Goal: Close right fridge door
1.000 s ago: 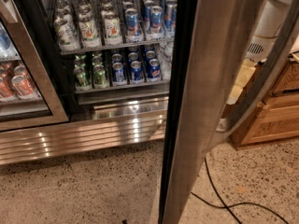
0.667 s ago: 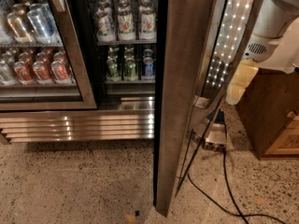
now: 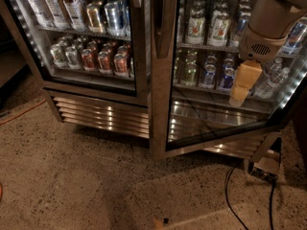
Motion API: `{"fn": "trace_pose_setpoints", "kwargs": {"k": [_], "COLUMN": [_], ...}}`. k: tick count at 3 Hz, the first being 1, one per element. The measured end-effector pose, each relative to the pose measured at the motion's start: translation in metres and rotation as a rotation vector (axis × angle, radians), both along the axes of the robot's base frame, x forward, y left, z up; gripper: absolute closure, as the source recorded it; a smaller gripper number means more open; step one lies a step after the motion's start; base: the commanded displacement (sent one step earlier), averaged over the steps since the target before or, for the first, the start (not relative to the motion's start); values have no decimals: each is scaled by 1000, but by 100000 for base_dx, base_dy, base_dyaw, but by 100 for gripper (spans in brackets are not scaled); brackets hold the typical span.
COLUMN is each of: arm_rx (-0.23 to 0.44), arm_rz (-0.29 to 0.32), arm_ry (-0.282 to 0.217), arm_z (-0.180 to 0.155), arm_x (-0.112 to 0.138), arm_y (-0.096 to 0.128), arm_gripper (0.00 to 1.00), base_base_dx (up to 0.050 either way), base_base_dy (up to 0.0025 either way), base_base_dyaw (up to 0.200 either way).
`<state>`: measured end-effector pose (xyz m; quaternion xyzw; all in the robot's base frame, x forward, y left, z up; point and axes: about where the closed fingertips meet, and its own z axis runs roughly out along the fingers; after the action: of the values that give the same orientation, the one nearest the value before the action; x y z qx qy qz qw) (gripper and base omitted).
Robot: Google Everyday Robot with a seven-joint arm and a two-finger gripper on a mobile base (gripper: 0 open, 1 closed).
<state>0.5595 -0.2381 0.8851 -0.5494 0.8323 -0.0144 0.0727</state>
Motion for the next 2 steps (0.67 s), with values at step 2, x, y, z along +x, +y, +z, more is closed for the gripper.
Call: {"fn": "trace_pose_setpoints", "kwargs": {"k": [2], "arm_rx": [0], "arm_rz": [0], "arm_ry": [0], "arm_z": [0], "arm_x": [0], "arm_y": [0], "arm_gripper": [0], "base_base_dx": [2090], "base_base_dy": [-108], "base_base_dyaw": [4300]}}
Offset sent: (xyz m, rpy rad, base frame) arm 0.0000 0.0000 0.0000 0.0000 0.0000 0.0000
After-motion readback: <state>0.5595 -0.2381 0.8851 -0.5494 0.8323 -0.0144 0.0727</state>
